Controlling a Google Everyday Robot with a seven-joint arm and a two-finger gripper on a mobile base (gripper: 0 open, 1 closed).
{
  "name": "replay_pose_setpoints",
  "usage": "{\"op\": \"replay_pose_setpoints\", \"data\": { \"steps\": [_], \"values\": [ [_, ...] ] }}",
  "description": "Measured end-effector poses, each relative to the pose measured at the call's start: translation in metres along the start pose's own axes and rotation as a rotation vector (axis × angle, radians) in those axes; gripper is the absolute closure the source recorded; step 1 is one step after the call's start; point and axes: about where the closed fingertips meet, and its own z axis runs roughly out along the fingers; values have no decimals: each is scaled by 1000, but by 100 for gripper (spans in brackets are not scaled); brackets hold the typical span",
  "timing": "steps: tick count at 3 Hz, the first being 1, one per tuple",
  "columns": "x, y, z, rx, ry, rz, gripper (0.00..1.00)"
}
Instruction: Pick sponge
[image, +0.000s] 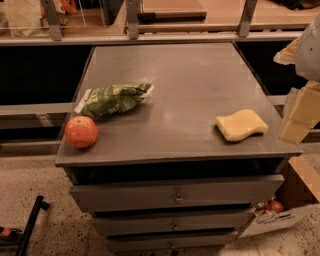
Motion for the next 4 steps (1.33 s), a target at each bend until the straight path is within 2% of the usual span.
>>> {"op": "replay_pose_setpoints", "data": {
  "steps": [1,2,4],
  "values": [
    [0,0,0,0,0,0,0],
    [9,-11,19,-28,-2,-55,0],
    [28,-53,90,-98,52,-198,0]
  ]
}}
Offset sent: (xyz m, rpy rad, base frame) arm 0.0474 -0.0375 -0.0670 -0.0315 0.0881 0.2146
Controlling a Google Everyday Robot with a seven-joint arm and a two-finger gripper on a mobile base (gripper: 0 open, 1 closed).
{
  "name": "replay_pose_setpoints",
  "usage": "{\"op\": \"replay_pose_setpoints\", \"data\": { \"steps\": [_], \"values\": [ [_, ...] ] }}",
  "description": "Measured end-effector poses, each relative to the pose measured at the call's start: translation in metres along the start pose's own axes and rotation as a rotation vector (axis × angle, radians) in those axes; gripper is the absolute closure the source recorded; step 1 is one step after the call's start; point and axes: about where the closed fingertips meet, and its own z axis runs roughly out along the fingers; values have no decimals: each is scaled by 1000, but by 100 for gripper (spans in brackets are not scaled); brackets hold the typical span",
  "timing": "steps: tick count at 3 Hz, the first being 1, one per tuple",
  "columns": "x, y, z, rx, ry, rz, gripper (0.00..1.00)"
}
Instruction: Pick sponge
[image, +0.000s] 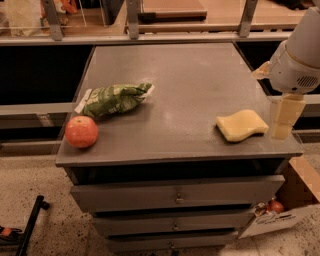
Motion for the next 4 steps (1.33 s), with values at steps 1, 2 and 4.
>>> {"op": "replay_pose_setpoints", "data": {
  "steps": [1,2,4],
  "values": [
    [5,-13,23,-38,17,-37,0],
    [8,-16,47,-95,9,-51,17],
    [3,-9,72,-168,-19,-94,64]
  ]
}}
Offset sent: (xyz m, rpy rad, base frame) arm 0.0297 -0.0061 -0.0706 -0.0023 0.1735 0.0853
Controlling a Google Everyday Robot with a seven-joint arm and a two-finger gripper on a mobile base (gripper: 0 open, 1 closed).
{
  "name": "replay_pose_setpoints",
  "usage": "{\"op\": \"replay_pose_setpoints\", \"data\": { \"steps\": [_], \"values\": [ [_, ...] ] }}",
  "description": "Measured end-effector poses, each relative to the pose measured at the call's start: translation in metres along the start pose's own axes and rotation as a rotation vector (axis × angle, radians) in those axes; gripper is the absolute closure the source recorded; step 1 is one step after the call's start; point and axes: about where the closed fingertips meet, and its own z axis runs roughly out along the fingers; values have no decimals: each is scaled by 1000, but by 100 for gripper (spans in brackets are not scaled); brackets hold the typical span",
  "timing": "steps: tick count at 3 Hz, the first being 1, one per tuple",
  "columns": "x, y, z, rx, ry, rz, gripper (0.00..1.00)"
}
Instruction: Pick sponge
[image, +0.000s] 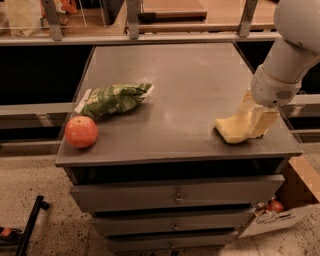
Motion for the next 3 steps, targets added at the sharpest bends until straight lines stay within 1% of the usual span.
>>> {"op": "replay_pose_setpoints", "data": {
  "steps": [1,2,3],
  "values": [
    [-2,0,-3,7,-21,-5,88],
    [-5,-4,-23,67,-38,-3,100],
    [-7,-11,-47,136,-47,8,100]
  ]
}}
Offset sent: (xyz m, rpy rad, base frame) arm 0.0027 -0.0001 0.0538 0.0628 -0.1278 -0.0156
